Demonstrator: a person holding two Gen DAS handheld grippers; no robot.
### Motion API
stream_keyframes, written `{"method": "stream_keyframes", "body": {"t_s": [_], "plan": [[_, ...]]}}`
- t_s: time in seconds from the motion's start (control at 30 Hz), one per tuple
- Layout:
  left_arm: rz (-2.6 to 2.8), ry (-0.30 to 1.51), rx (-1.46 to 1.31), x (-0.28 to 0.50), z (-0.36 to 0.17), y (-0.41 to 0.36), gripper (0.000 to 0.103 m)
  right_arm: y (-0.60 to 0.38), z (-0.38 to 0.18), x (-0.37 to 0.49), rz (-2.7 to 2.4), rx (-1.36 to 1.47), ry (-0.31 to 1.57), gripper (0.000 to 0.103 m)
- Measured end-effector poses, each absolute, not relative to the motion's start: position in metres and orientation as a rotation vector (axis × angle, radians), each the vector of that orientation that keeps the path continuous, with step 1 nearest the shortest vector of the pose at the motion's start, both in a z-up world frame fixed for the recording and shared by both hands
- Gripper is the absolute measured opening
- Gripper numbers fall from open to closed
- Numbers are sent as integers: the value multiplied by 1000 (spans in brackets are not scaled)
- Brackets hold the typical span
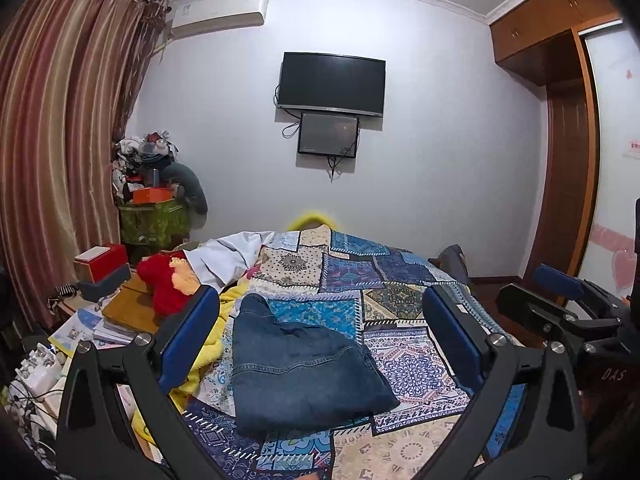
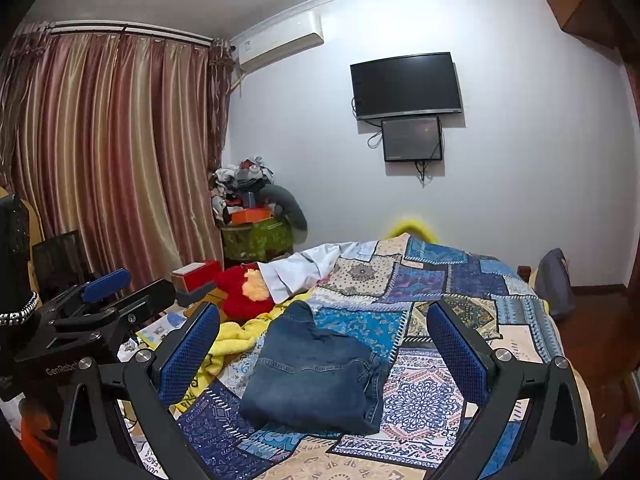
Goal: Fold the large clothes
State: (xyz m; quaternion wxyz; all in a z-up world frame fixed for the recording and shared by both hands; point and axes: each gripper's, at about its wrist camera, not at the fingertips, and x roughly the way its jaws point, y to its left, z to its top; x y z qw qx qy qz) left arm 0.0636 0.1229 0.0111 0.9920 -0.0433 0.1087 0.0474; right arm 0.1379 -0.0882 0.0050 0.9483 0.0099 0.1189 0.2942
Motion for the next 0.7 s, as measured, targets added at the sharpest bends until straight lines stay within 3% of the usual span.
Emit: {"method": "stream_keyframes", "body": {"t_s": [0.7], "plan": [[56,212,-71,57,11,115,102,-94,-1,145,581,48,271,103]]}}
